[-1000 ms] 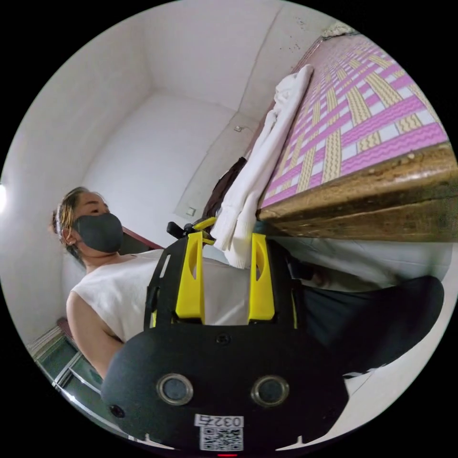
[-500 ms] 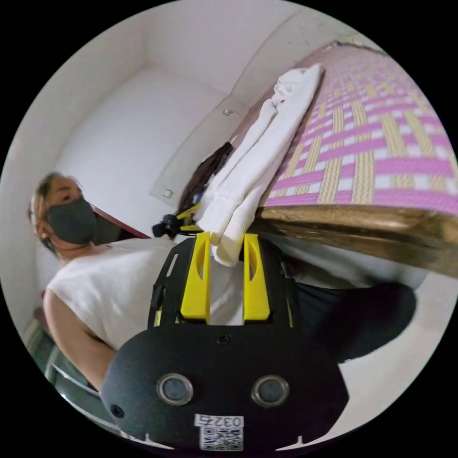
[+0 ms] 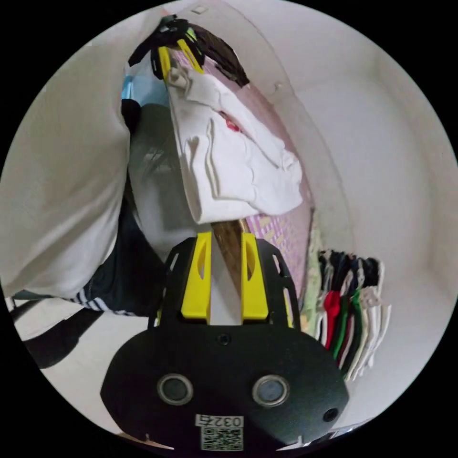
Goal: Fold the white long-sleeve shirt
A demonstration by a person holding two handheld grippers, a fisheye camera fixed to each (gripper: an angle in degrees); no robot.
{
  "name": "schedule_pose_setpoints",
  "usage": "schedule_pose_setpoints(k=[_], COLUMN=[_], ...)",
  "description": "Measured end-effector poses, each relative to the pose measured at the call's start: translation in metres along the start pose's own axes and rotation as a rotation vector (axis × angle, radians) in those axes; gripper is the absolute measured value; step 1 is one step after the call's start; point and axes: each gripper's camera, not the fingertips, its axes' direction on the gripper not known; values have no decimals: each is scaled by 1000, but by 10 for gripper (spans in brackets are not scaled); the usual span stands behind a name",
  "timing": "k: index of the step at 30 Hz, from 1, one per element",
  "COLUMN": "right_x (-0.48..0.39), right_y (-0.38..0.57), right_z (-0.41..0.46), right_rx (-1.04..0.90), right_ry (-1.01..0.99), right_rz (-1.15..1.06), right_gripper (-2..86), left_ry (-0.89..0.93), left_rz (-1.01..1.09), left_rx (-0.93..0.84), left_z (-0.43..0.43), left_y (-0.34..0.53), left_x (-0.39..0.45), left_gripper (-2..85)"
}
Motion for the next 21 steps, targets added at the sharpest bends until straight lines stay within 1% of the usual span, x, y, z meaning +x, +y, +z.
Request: schedule_pose_setpoints(k=[5,8,11,15,18,21], right_x=[-25,-37,-47,-65,-70,-70], right_y=[-20,-23,-26,-44,-56,-63], right_z=[-8,-18,-26,-34,-47,-55], right_rx=[25,-6,-13,39,92,105], right_ry=[23,74,80,131,145,165], right_rz=[-106,-184,-225,-291,-302,-307], right_gripper=[98,112,114,122,123,134], left_ry=[9,18,7,10,-10,-38], left_rz=[-4,7,19,-20,-14,-15], left_rx=[0,4,-4,-4,-10,-22], left_z=[-12,-19,-23,-32,-38,-44], left_y=[-7,-7,-10,-8,-6,-8], left_x=[-6,-9,-7,-13,-13,-14], left_gripper=[146,146,146,154,157,164])
